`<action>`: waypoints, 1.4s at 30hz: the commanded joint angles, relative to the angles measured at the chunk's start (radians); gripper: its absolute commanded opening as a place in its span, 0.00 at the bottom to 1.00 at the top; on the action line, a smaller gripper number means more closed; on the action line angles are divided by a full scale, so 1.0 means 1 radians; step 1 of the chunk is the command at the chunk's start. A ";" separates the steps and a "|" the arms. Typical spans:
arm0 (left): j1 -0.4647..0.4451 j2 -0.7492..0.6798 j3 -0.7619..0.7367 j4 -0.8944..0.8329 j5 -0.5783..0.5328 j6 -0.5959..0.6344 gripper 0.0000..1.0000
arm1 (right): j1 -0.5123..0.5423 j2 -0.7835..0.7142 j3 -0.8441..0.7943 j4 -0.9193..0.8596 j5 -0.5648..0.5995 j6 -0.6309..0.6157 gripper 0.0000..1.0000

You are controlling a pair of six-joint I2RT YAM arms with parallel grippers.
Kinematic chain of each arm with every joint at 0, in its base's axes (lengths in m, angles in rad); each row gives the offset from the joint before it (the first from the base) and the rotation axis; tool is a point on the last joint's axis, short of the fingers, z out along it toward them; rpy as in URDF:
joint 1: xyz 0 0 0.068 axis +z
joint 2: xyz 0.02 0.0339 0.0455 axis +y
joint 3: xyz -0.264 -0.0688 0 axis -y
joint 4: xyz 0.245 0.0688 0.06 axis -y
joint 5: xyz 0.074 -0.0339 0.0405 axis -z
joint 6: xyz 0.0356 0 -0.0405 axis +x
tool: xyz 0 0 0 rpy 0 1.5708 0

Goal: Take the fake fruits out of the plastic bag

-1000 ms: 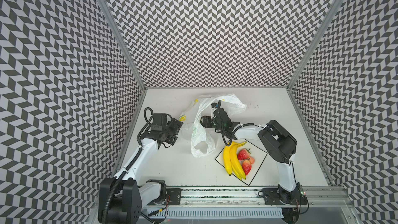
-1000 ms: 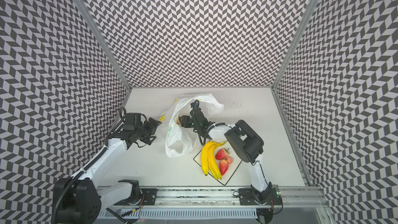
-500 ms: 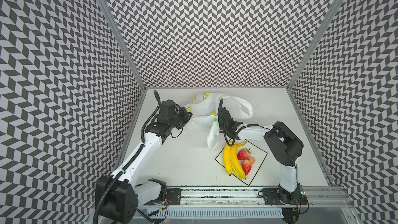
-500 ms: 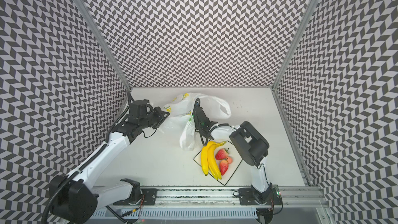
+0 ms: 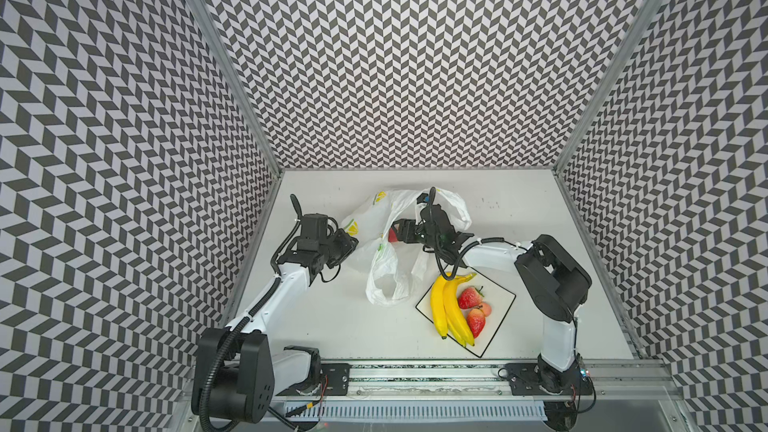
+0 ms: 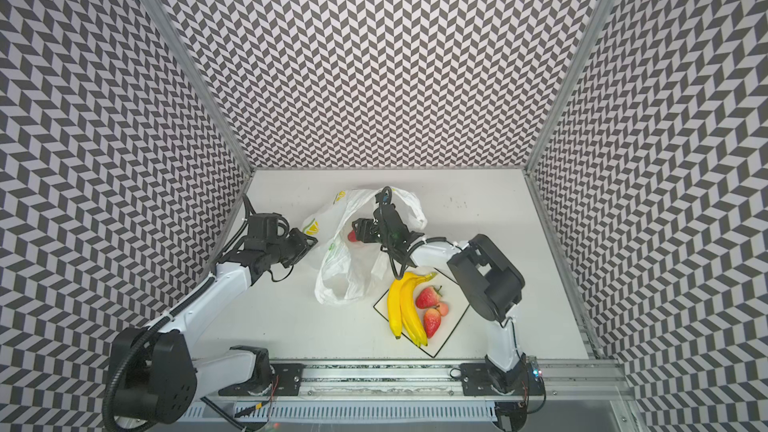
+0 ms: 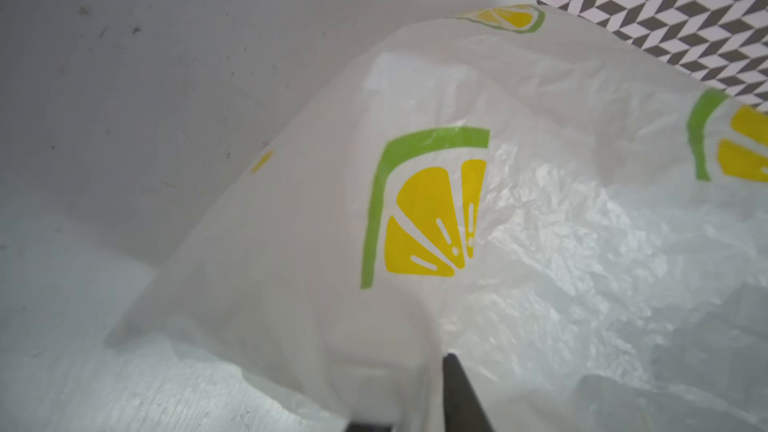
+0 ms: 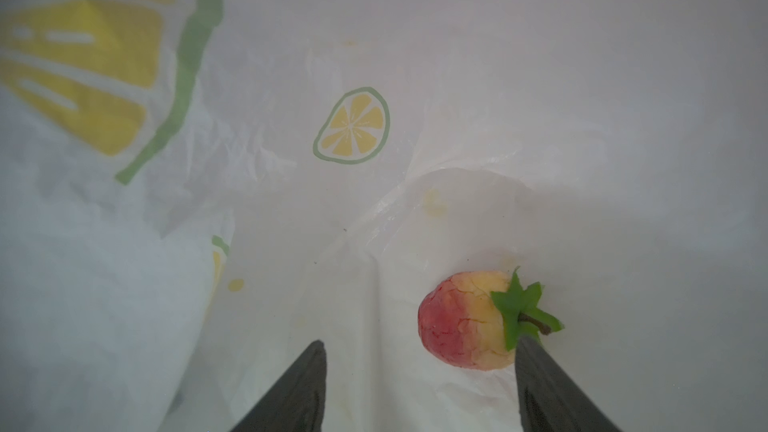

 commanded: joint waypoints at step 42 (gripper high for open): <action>-0.475 -0.069 0.263 -0.483 -0.558 0.176 0.02 | 0.030 0.345 0.406 -0.341 0.343 0.206 0.55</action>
